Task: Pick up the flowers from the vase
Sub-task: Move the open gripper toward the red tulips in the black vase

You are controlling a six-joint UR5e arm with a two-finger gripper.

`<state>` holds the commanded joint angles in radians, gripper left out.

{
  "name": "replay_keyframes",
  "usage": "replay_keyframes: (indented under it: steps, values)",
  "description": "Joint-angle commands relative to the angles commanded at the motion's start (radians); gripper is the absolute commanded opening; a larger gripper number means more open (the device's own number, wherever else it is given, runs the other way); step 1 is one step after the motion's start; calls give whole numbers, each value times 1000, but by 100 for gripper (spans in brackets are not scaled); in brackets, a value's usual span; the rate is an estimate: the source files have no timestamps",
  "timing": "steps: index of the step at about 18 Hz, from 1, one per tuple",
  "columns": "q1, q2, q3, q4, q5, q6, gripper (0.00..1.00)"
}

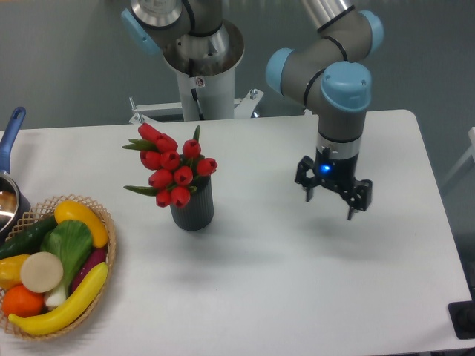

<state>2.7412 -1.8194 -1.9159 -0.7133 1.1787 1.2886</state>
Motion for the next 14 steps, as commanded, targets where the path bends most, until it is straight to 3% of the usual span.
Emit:
replay_keyframes:
  steps: [5, 9, 14]
  values:
    - [8, 38, -38, 0, -354, -34, 100]
    - [52, 110, -130, -2, -577, -20, 100]
    - [89, 221, -221, -5, -645, 21, 100]
